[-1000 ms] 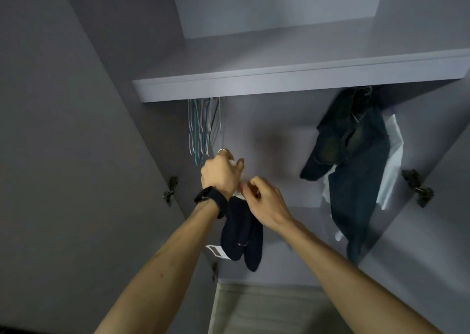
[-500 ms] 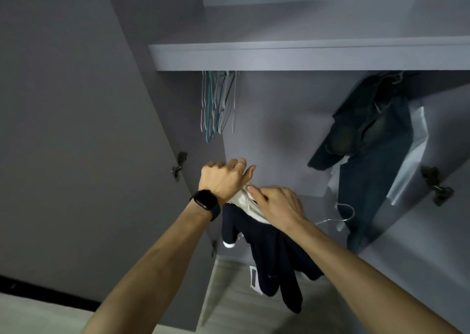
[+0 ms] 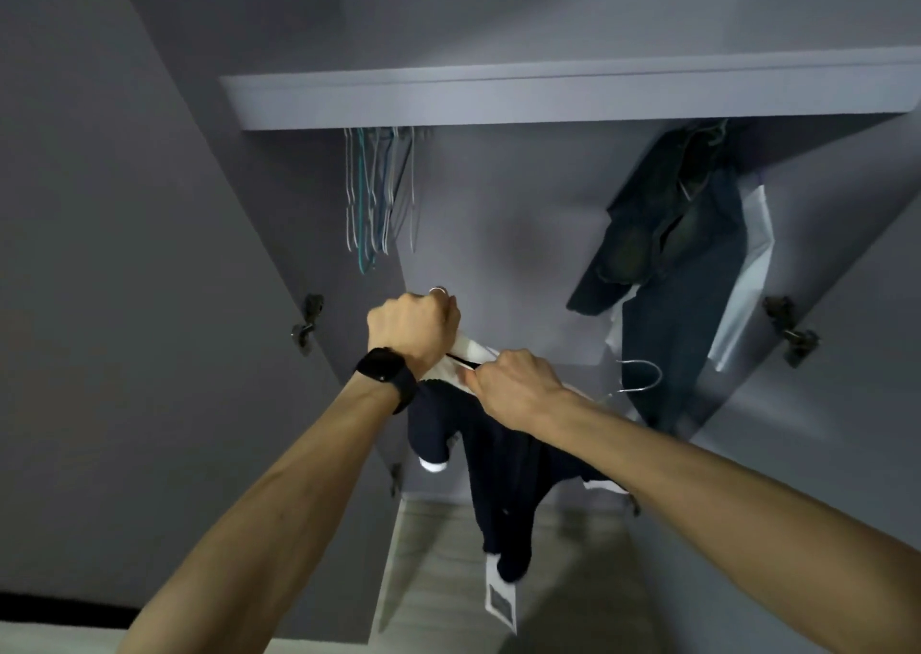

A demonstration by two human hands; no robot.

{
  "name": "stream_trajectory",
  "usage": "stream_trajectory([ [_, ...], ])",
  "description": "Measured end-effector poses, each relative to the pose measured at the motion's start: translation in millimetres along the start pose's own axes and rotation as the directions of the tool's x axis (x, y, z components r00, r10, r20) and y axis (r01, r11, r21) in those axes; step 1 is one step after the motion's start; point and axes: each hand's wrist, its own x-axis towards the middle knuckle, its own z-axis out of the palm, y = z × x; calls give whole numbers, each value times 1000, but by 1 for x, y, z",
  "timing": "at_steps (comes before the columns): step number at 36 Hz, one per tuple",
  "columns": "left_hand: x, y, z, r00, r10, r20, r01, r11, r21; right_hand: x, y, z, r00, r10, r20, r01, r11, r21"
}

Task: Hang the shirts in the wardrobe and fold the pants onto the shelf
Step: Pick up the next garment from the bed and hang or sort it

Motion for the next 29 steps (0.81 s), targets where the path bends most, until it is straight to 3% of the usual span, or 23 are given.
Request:
stream_trajectory([
  [3,5,-6,-5,1000,-7,6,7,999,33,4,0,-4,996,48,69,-48,999,1],
  [9,2,0,-12,999,1,37,0,1000,-13,-3,3,0,984,43,176,-92,956,280],
  [16,-19,22,5,980,-63,188,108,965,-240,16,-4,-2,910,156,385,-126,987,-102],
  [19,-18,24,3,978,-83,190,142,936,-321,20,7,-12,897,103,430,-110,994,-10],
  [22,-14,5,-1,951,-149,270,244,899,-363,10,29,-20,918,98,383,-137,988,76],
  [26,-23,0,6,895,-167,414,392,737,-550,-6,45,-25,883,79,463,-75,997,-27],
  [29,-26,19,7,862,-112,493,473,526,-707,-9,35,-27,951,2,309,-4,1000,4],
])
